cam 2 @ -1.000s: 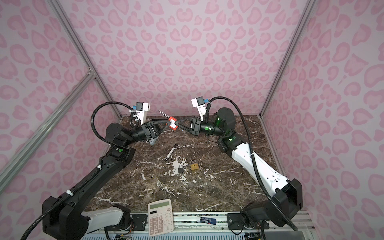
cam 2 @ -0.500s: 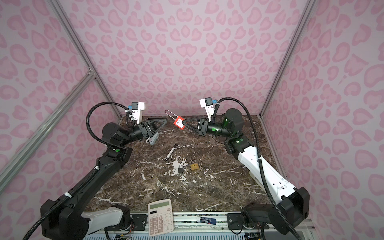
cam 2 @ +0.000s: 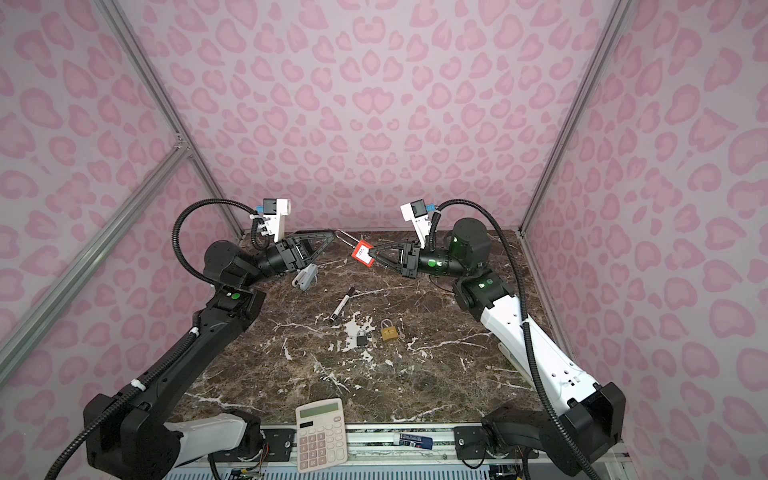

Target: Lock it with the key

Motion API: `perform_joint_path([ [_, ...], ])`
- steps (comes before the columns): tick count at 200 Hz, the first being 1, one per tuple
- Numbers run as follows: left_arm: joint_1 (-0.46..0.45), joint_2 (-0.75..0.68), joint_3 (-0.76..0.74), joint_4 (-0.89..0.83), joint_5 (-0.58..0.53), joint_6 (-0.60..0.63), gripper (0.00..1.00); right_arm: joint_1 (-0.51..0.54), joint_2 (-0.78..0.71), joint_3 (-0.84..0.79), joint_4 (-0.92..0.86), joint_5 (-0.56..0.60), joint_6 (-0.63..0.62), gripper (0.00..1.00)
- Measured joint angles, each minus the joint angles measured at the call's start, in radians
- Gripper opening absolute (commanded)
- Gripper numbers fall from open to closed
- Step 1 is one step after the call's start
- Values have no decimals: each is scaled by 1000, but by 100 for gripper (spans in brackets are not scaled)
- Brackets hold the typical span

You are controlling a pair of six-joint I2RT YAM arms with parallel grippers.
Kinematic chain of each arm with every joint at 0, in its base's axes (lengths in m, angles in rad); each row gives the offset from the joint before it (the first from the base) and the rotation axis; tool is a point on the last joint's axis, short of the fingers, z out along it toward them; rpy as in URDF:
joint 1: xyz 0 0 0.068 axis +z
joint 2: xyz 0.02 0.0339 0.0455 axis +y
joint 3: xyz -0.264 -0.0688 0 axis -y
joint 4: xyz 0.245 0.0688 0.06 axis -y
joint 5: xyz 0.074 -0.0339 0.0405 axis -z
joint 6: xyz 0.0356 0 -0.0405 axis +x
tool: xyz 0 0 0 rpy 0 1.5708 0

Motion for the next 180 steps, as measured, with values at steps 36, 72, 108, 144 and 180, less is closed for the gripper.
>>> perform_joint_path([
  [36, -1, 7, 5, 7, 0, -8, 41, 0, 0, -4, -8, -5, 0, 7],
  [72, -1, 7, 6, 8, 1, -10, 15, 0, 7, -5, -7, -8, 0, 6],
  [108, -1, 7, 6, 7, 0, -10, 4, 0, 10, -5, -2, -19, 0, 6],
  [144, -1, 7, 6, 8, 1, -11, 4, 0, 11, -5, 1, -24, 1, 6],
  [180, -1, 6, 6, 23, 0, -10, 4, -1, 26, -5, 46, -48, 38, 6],
])
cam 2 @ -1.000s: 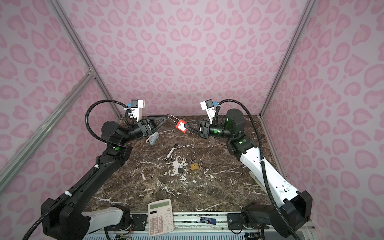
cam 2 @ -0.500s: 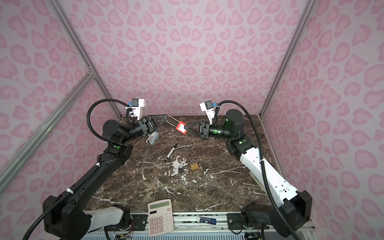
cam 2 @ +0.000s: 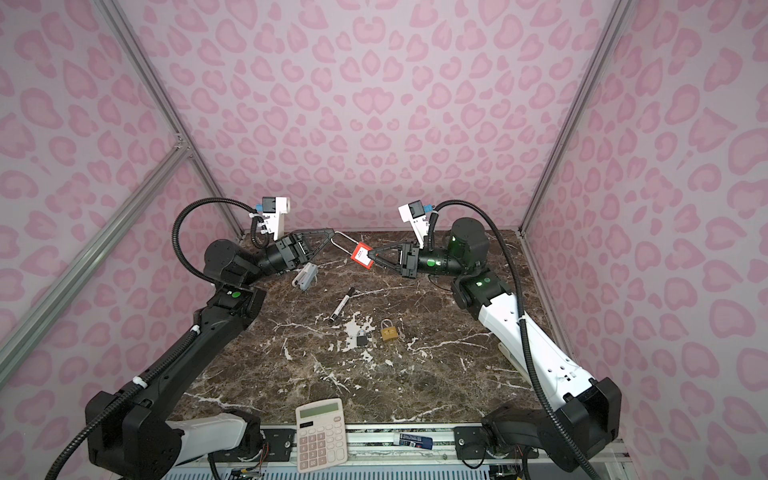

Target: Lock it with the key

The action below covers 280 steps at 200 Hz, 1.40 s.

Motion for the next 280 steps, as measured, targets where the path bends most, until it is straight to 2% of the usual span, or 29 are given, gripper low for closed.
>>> perform_joint_path([
  [57, -6, -12, -1, 3, 27, 8, 4, 1, 25, 0, 86, -42, 71, 5],
  [141, -19, -10, -9, 6, 6, 7, 5, 13, 45, 19, 81, -33, 45, 5],
  [152, -20, -10, -9, 5, -1, 8, 9, 13, 48, 21, 80, -34, 45, 5],
  [175, -24, -10, -9, 5, 10, 11, 29, 13, 49, 27, 77, -24, 40, 5],
  [193, -31, -10, -9, 1, 29, 11, 35, 13, 49, 27, 67, -23, 27, 4],
  [196, -30, -10, -9, 2, 29, 11, 40, 13, 49, 27, 64, -23, 25, 4],
  [202, -29, -10, -9, 3, 29, 11, 42, 12, 49, 27, 60, -22, 25, 4],
  [233, -34, -7, -9, 6, 29, 10, 47, 10, 49, 27, 56, -18, 18, 4],
  [280, -58, 7, -9, 6, 30, 10, 48, 14, 63, 29, 65, -19, 27, 4],
])
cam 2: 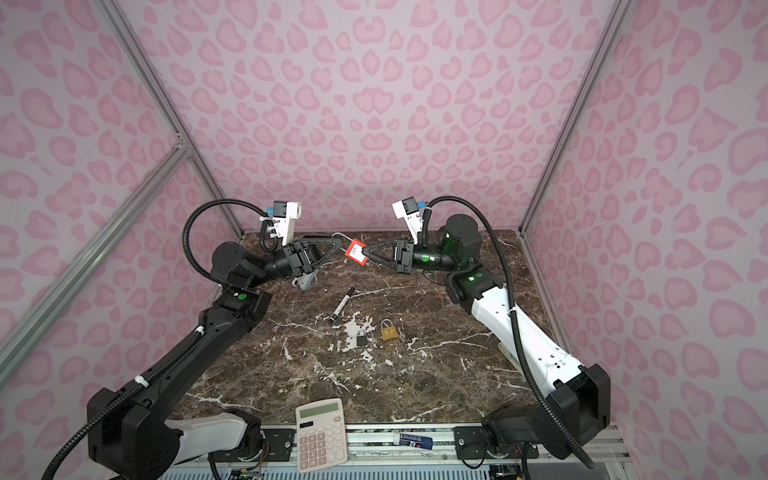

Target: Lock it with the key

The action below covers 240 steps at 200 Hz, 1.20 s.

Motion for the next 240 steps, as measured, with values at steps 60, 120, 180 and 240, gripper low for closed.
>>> perform_joint_path([
  [60, -17, 23, 0, -1, -1, 0, 48, 10, 7, 6, 15, 0, 8, 5],
  [120, -36, 36, -3, 0, 0, 0, 48, 10, 14, 12, 15, 0, 8, 4],
  [180, -40, 38, -12, -1, 0, 0, 46, 10, 20, 17, 16, 4, 9, 4],
  [240, -44, 42, -13, 0, 0, 0, 7, 11, 26, 18, 19, 4, 14, 5],
])
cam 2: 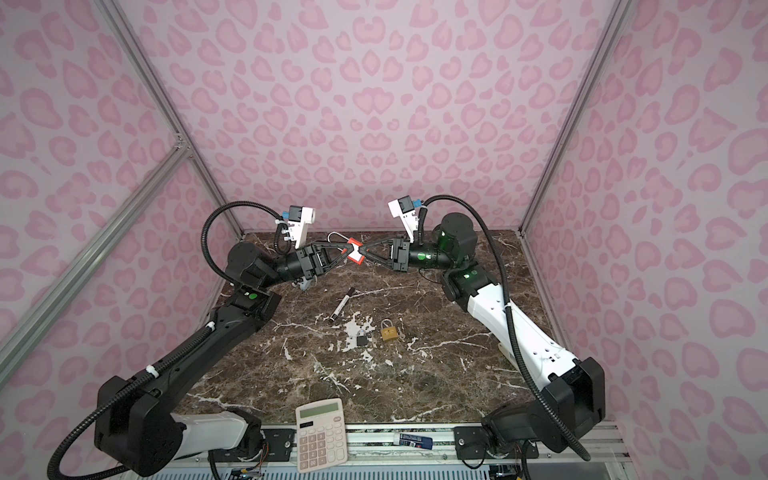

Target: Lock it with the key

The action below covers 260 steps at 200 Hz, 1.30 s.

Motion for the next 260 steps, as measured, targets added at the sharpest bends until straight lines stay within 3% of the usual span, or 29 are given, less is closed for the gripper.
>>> perform_joint_path([
  [11, 0, 1, 0, 1, 0, 0, 4, 0, 0, 0, 0, 0, -1, 12],
  [29, 0, 3, 0, 2, 0, 0, 3, 1, 0, 0, -3, 1, -1, 35],
  [59, 0, 5, 1, -3, 5, 1, 4, 0, -2, 0, -5, 13, -15, 46],
  [198, 5, 8, 20, -2, 6, 1, 4, -51, -99, -72, -127, 24, -107, 54],
  [260, 5, 10, 26, -4, 6, 1, 4, -6, -79, -43, -295, 76, -246, 55],
])
